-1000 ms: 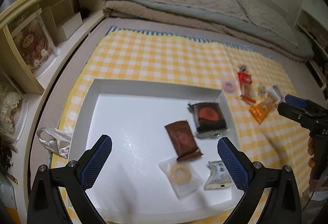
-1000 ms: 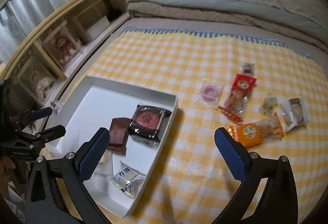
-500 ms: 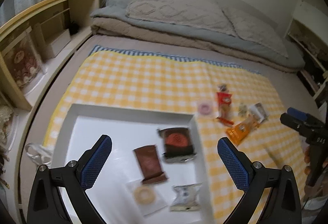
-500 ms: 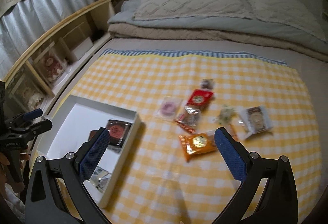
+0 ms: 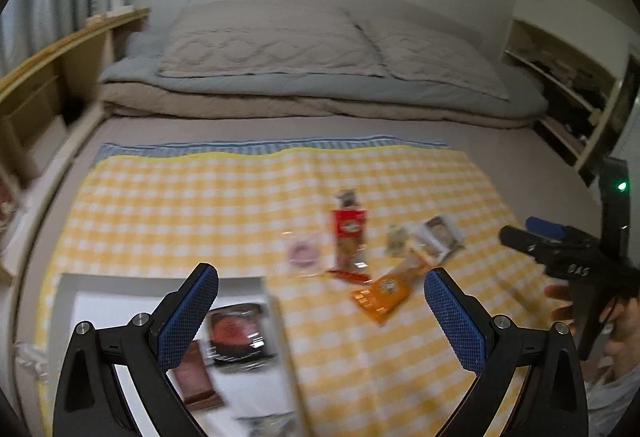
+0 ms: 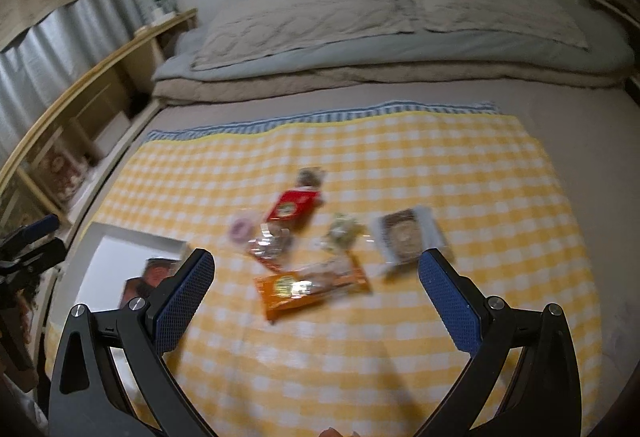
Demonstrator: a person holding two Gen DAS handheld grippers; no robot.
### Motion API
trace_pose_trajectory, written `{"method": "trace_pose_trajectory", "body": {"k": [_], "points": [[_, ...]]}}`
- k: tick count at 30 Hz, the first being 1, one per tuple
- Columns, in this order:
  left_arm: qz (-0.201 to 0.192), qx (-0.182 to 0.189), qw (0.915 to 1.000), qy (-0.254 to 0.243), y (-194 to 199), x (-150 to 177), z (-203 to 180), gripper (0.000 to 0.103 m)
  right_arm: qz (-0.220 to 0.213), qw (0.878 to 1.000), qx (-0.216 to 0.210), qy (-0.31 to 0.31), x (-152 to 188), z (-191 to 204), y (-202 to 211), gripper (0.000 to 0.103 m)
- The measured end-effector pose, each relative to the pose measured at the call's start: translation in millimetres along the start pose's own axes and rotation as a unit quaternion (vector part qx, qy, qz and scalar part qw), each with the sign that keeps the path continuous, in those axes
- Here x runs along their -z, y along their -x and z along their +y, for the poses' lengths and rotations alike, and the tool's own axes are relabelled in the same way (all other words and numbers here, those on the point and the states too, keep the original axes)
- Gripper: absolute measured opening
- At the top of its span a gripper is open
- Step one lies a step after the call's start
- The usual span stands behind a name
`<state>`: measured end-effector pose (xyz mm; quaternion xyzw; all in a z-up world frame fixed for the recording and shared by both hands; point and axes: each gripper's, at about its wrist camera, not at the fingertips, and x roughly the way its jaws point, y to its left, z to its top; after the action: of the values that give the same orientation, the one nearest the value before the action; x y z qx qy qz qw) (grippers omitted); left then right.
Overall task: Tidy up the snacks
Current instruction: 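Withdraw both open tools from the tray toward the remaining snacks, then grasp the orange cracker bag with the left tool while the right tool grasps the patterned cake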
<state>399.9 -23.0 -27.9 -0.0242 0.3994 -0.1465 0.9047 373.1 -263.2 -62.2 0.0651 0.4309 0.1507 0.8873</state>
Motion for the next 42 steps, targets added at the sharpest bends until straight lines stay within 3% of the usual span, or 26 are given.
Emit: {"method": "trace_pose_trajectory", "body": {"k": [13,19,25,30,35,42], "points": [[0.075,0.086,0.9909,-0.072,-147.1,-9.3,-63.4,0.103,0.012,0.998,0.065,-0.003,5.9,-73.2,-39.0,0.103],[0.107,0.113,0.9829,-0.099,-207.5,-6.5,-87.0,0.103,-0.001,0.999,0.039,-0.031,4.4,-95.9,-56.6,0.103],[0.14,0.124,0.975,-0.12,-260.8,0.8,-101.4,0.103,0.016,0.998,0.056,-0.023,2.9,-103.0,-74.3,0.103],[0.168,0.117,0.9683,-0.142,-285.5,14.0,-99.0,0.103,0.03,0.998,0.047,-0.021,1.3,-107.7,-82.2,0.103],[0.174,0.107,0.9674,-0.15,-293.0,24.4,-94.4,0.103,0.034,0.999,0.041,-0.008,-1.8,-103.7,-86.8,0.103],[0.195,0.159,0.9556,-0.153,-274.1,35.3,-96.0,0.103,0.067,0.997,0.035,-0.033,-2.3,-102.7,-119.4,0.103]]}}
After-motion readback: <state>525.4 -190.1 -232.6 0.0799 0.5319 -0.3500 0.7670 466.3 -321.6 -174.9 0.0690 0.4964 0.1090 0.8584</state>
